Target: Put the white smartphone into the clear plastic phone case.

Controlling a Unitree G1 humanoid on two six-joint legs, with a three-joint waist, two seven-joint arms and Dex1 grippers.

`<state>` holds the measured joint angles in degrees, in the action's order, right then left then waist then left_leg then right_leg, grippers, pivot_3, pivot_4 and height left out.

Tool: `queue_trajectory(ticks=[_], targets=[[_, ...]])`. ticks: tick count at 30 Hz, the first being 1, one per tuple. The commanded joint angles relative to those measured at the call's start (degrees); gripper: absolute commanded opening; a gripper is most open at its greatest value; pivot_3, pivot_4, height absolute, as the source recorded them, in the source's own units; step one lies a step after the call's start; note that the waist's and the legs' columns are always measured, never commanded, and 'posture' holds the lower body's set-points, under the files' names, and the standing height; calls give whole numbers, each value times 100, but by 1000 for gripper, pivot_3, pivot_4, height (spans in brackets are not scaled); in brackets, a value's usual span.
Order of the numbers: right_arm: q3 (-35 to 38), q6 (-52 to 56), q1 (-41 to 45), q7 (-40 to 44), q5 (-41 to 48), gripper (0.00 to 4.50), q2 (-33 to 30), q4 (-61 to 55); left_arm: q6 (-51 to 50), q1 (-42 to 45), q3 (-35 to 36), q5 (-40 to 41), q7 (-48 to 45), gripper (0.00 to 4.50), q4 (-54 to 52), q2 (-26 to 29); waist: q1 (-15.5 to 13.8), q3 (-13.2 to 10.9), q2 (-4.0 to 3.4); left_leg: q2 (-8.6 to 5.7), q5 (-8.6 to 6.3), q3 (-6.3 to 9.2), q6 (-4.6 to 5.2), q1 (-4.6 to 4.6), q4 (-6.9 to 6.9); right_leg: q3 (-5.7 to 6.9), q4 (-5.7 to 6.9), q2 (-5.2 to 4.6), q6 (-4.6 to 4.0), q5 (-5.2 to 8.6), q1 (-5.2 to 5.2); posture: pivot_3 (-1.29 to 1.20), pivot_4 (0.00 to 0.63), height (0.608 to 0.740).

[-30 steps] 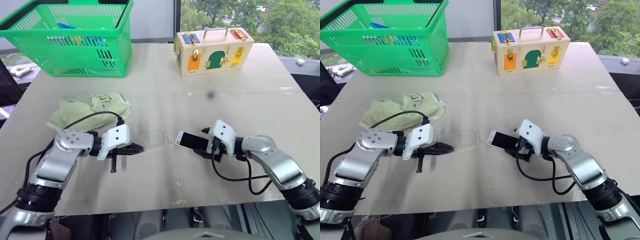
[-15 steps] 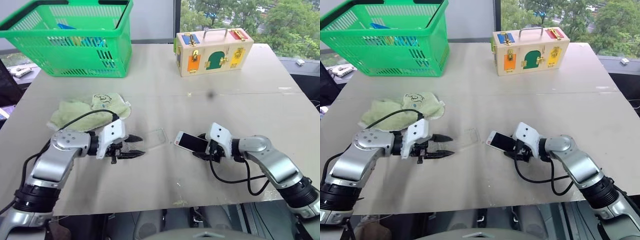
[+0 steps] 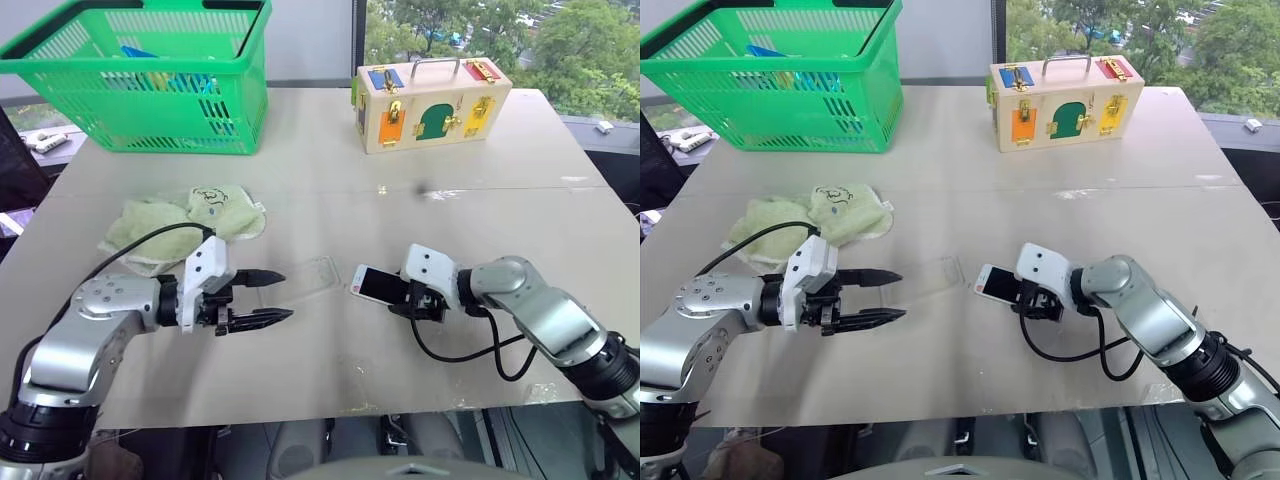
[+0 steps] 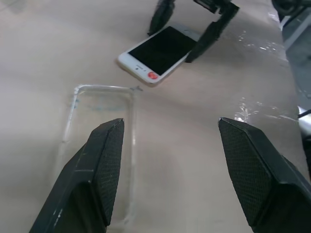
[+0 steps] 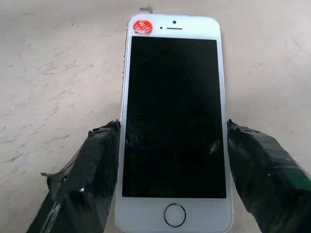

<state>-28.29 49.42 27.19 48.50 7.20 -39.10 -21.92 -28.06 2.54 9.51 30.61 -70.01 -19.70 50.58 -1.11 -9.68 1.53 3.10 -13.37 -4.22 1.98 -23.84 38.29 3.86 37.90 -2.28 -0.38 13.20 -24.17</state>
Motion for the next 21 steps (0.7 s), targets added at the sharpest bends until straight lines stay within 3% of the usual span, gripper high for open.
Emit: queue_trajectory(ticks=[1, 10, 21], targets=[[-334, 537, -79, 68, -118, 2935, -127, 347, 32, -36, 116, 133, 87, 3140, -254, 20, -2, 0, 0, 0, 0, 0, 0, 0, 0, 0, 0, 0, 0, 0, 0, 0, 150, 740], [-442, 480, -62, 102, -212, 2829, -277, 425, 351, -358, 101, -146, 293, 3225, 4, 12, 11, 33, 3, 0, -1, 3, 0, 4, 0, 7, -1, -7, 0, 0, 1, 0, 150, 740], [1549, -708, -1427, 204, 408, 2800, -1029, -717, 880, 135, -937, -1291, 638, 3225, 838, -152, -130, 30, -24, -26, -16, 0, 24, -17, -7, 19, -27, -40, 10, 5, -1, 0, 150, 740]])
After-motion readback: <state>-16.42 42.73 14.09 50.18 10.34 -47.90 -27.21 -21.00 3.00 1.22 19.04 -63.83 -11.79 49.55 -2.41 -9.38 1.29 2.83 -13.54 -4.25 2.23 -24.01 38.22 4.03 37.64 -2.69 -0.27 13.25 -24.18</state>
